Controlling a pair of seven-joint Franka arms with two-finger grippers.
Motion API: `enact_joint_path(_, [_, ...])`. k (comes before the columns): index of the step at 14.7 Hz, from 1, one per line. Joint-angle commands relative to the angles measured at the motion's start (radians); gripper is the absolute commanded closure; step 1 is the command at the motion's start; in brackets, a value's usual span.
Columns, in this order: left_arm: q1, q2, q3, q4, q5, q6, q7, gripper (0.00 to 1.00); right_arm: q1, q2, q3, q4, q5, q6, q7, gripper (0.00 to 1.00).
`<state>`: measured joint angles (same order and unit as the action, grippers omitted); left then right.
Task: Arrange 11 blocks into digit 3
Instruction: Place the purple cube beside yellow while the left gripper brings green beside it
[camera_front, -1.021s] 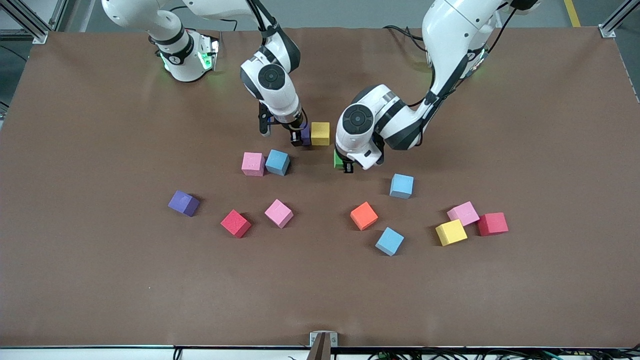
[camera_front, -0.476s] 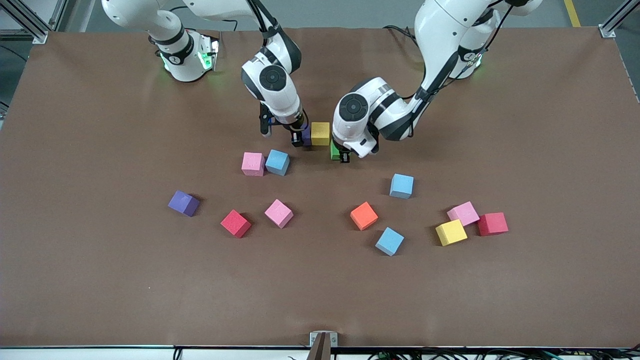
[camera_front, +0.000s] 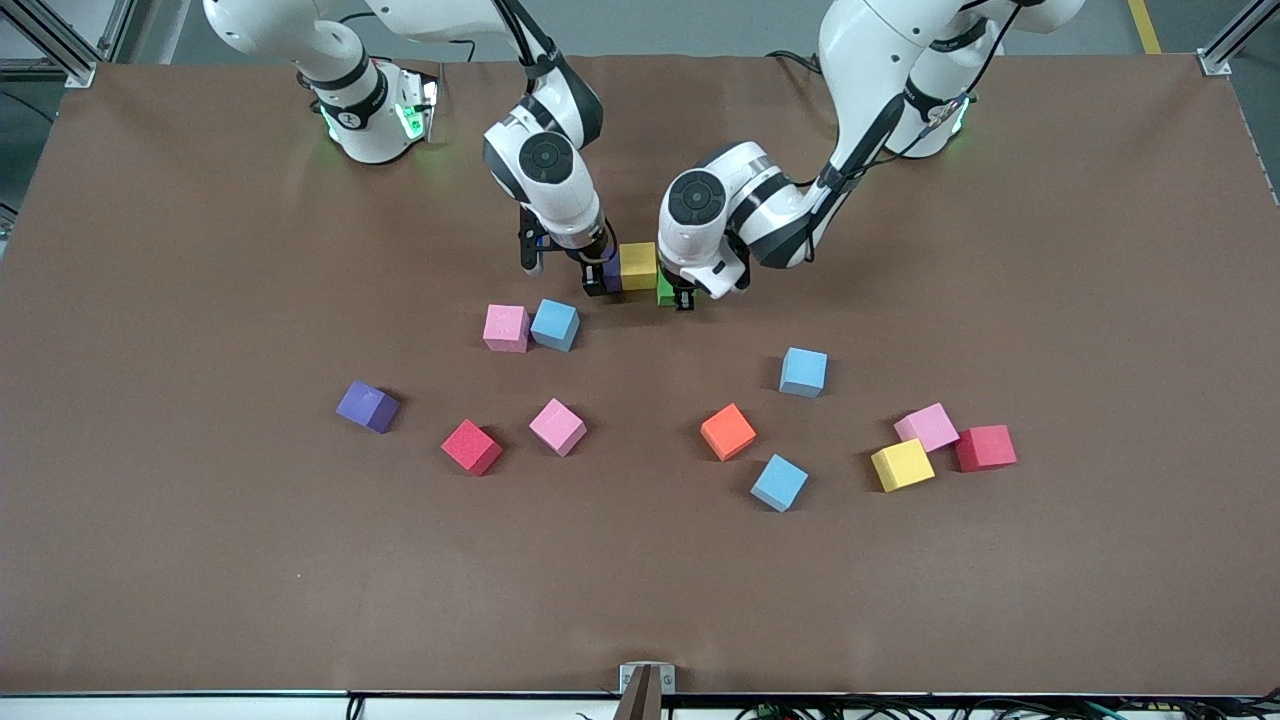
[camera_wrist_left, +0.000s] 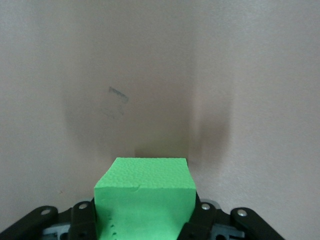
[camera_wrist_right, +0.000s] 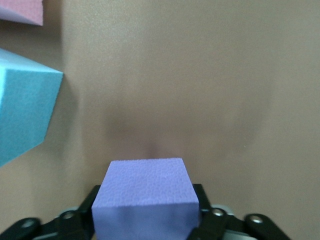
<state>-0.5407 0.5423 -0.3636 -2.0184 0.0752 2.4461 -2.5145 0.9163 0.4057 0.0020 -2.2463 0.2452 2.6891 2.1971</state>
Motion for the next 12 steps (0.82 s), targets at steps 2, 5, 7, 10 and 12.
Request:
enact_joint_path(2, [-0.004,-0.033,0.003,-0.042,0.000,0.010,-0.013,0.73,0.015,0.019,-0.011,0.023,0.016,0.002,0.010,0.00])
enact_joint_path(5, [-0.013,-0.033,0.003,-0.045,-0.002,0.007,-0.013,0.73,0.013,0.013,-0.013,0.030,0.014,-0.029,0.010,0.00])
enact_joint_path(7, [-0.016,-0.035,0.003,-0.045,0.000,0.002,-0.018,0.73,0.012,0.004,-0.014,0.046,0.006,-0.081,0.010,0.00])
enact_joint_path(10, [-0.021,-0.036,0.003,-0.046,-0.002,-0.004,-0.021,0.73,0.006,0.001,-0.017,0.091,0.006,-0.152,0.012,0.00])
enact_joint_path(12, [-0.030,-0.036,0.003,-0.048,-0.002,-0.018,-0.032,0.73,0.004,-0.037,-0.016,0.099,0.006,-0.192,0.010,0.00])
